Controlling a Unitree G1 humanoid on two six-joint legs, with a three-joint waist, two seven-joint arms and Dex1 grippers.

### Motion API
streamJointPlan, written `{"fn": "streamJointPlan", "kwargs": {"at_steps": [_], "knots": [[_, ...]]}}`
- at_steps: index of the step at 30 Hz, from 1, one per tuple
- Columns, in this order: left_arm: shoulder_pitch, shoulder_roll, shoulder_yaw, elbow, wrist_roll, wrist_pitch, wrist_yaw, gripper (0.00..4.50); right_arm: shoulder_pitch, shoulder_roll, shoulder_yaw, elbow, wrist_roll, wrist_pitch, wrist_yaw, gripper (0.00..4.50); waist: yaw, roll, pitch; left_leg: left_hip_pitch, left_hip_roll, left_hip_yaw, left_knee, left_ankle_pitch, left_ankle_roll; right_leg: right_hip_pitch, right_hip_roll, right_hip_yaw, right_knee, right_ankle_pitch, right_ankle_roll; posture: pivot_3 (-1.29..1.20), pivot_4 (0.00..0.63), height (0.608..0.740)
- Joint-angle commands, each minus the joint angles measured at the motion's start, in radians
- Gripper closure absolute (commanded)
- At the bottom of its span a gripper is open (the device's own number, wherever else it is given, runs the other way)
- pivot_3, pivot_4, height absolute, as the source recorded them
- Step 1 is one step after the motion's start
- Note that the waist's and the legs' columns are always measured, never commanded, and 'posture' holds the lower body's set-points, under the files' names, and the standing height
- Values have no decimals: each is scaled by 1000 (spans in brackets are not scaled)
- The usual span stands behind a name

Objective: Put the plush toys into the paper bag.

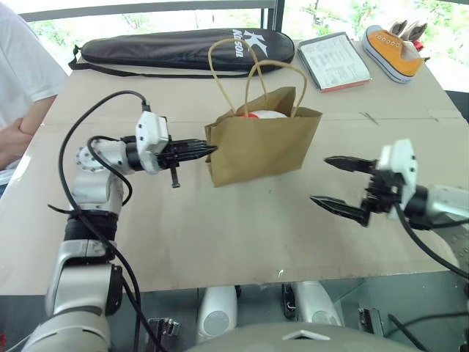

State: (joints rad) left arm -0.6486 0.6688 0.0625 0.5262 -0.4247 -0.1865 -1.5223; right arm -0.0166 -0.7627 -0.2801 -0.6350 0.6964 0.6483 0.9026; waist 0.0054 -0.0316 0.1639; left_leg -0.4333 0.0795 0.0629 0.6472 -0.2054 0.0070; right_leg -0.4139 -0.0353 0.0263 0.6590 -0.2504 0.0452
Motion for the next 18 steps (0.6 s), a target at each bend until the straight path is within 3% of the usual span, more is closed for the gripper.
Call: {"fn": "streamJointPlan", "kwargs": {"at_steps": [1,3,6,9,13,14,18], "knots": [[-67,-18,0,129,-3,-77,-82,4500,61,-35,-121,-61,18,-43,21,118,1,0,0,0,0,0,0,0,0,0,0,0,0,0,0,0,150,740],[-78,-5,-54,163,-44,-95,-92,4500,101,-45,-152,-67,7,-61,24,118,1,-1,0,0,0,-1,1,0,0,0,1,0,1,0,0,0,150,740],[-108,-1,-92,221,-65,-77,-92,3535,144,-54,-160,-62,-39,-96,11,0,0,-1,0,0,0,-1,1,0,0,0,1,0,1,0,1,0,150,740],[-123,-8,-53,220,-65,-18,-92,2272,142,-34,-132,-48,-84,-147,-14,0,1,-1,0,0,0,-1,1,0,0,0,1,0,2,1,1,0,150,740],[-18,38,13,10,-101,163,1,347,147,-11,-118,-36,-109,-191,-30,0,-4,-1,0,0,0,-1,1,0,0,0,1,0,2,1,2,0,150,740],[36,58,36,-71,-112,215,40,128,149,-7,-120,-28,-111,-197,-31,0,-12,-1,0,0,0,-1,1,0,0,0,1,0,2,1,3,0,150,740],[311,133,166,-392,-165,423,229,128,179,0,-156,11,-110,-221,-21,0,-25,-1,0,1,1,-1,-1,0,0,0,1,0,2,1,4,0,150,740]]}}
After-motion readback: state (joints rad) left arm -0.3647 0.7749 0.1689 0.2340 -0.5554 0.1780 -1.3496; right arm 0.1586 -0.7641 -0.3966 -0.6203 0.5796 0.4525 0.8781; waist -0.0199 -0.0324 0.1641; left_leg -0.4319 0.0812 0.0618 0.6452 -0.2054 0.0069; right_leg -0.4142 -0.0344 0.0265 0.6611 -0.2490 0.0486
